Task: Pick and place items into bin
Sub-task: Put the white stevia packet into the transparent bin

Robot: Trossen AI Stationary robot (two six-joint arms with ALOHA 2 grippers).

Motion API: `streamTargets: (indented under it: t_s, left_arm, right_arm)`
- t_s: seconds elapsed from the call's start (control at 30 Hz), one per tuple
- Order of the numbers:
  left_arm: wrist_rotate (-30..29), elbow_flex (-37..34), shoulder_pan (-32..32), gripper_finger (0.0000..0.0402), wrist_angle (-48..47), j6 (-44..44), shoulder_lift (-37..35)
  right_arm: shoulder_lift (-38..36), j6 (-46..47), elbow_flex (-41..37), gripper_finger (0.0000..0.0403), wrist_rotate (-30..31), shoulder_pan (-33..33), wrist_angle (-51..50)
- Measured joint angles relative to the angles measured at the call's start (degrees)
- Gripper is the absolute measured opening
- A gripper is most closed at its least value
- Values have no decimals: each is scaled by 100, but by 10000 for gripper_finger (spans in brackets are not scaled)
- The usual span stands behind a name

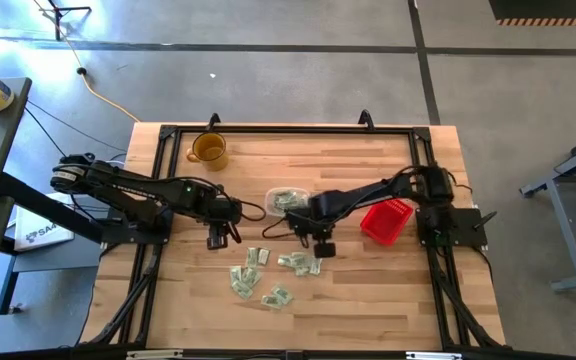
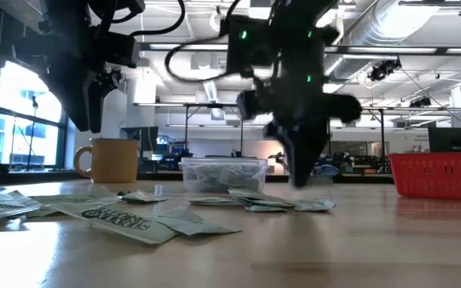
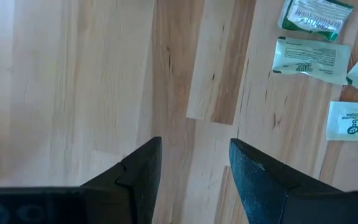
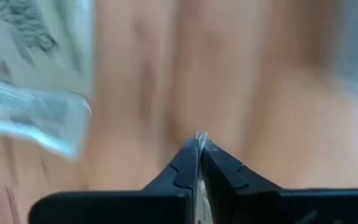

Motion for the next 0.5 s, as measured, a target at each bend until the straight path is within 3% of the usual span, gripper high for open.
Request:
streamTargets:
  t_s: [0.1, 0.27, 0.4, 0.5]
  left_arm:
    - [0, 0, 0, 221, 0, 0, 0]
    - [1, 0, 0, 221, 2, 2, 0]
    - [6, 0, 0, 221, -15, -15, 0]
    - [339, 0, -10, 221, -67, -43, -2]
  right_arm:
    - [-428, 400, 283, 22, 394, -25, -97]
    - [-723, 571, 806, 5, 1005, -381, 365]
    - [-486, 448, 855, 21, 618, -892, 1061]
    - [-277, 406, 826, 46, 82, -1139, 1242]
